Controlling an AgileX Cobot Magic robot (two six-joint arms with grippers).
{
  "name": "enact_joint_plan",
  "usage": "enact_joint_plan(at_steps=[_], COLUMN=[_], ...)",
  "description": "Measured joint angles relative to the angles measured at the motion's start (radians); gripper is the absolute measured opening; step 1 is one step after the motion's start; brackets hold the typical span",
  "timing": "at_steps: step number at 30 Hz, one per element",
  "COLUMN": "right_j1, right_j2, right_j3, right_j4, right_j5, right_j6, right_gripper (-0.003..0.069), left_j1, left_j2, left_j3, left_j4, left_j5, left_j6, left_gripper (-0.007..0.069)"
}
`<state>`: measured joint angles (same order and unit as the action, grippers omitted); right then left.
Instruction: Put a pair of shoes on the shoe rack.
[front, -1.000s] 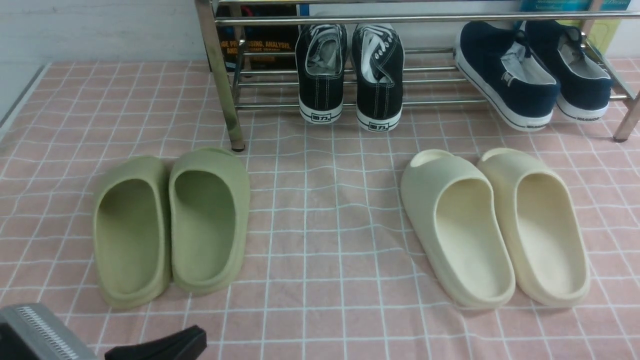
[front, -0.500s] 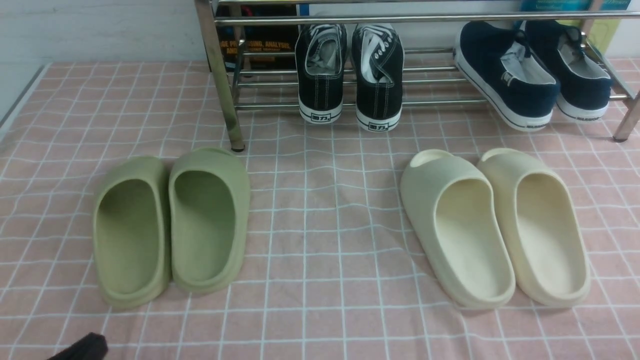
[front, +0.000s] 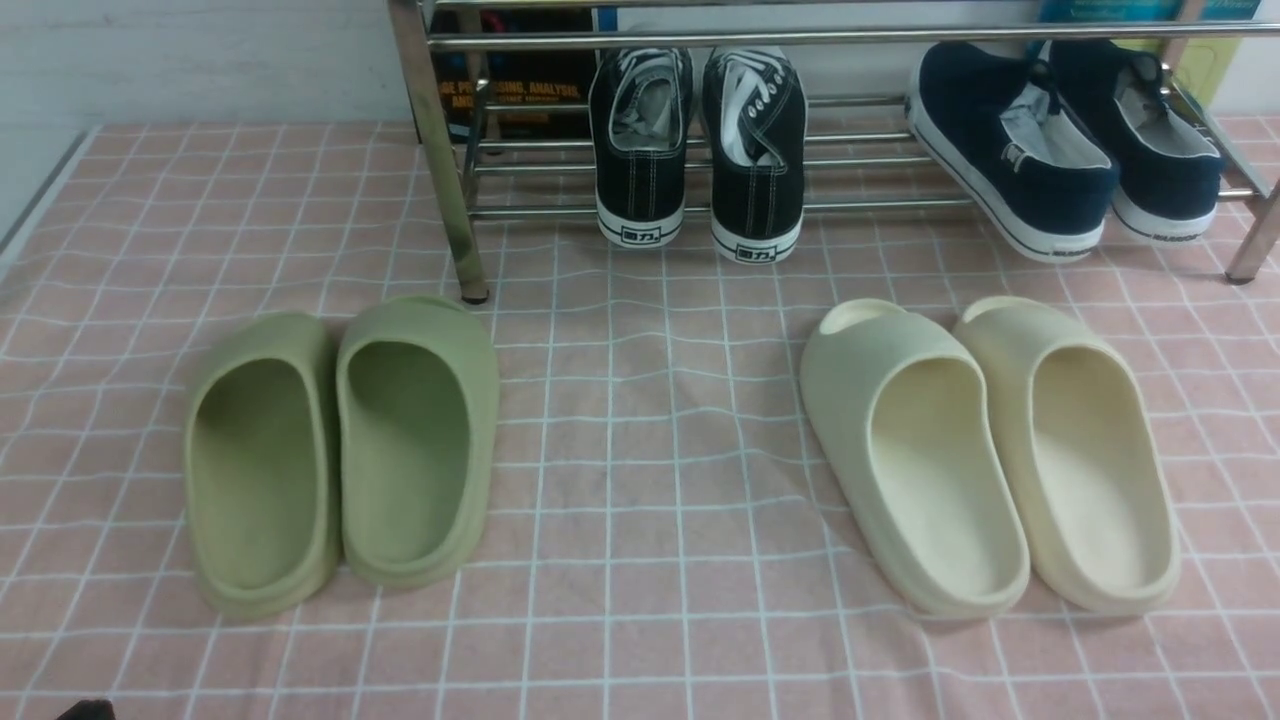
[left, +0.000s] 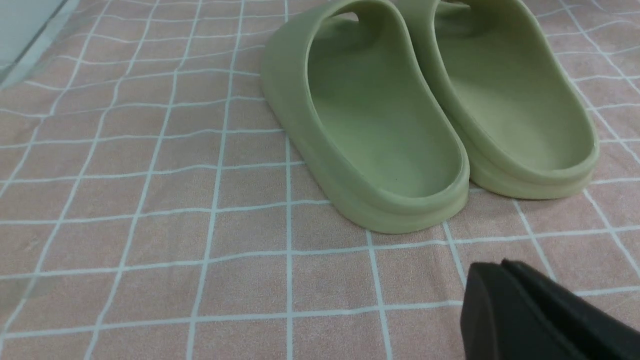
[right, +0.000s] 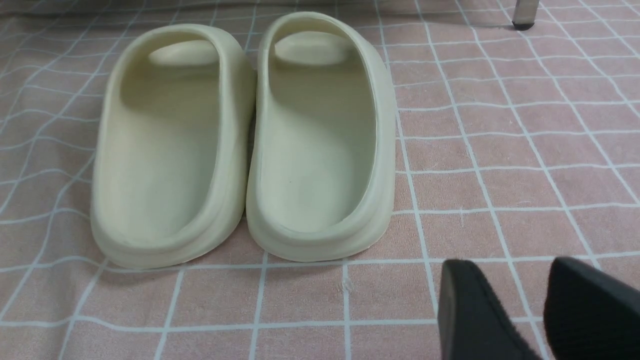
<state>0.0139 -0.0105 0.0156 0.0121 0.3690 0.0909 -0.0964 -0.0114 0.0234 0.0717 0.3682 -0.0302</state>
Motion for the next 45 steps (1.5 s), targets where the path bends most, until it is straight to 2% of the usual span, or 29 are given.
enact_joint_plan(at_steps=[6, 11, 45], right_j1=[0.0, 0.0, 0.0], right_j2=[0.0, 0.0, 0.0], right_j3=[0.0, 0.0, 0.0], right_j4=[0.0, 0.0, 0.0], right_j5=[0.0, 0.0, 0.0], right_j6=[0.0, 0.0, 0.0], right_gripper=[0.0238, 0.0238, 0.0238], left_j1=[0.0, 0.0, 0.0], left_j2=[0.0, 0.0, 0.0], left_j3=[0.0, -0.002, -0.002], left_j4=[-0.021, -0.072, -0.077], left_j5=[0.004, 0.01, 0.01], left_j6=[0.001, 0.062, 0.07], left_gripper=[0.0022, 0.0022, 0.0055])
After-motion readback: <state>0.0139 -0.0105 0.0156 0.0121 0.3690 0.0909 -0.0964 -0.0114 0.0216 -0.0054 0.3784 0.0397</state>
